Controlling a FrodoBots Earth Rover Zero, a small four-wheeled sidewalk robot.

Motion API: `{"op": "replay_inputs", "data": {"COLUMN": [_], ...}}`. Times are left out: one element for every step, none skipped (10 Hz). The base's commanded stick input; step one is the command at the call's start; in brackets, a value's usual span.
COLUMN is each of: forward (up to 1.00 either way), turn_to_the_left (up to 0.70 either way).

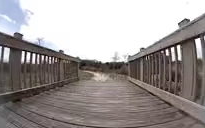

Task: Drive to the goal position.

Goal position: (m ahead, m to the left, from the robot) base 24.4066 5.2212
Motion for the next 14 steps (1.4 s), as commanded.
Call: {"op": "replay_inputs", "data": {"forward": [0.7, 0.7, 0.7, 0.7, 0.7, 0.7, 0.7, 0.7, 0.7, 0.7, 0.7, 0.7, 0.7, 0.7], "turn_to_the_left": [0.0, 0.0, 0.0, 0.0, 0.0, 0.0, 0.0, 0.0, 0.0, 0.0, 0.0, 0.0, 0.0, 0.0]}}
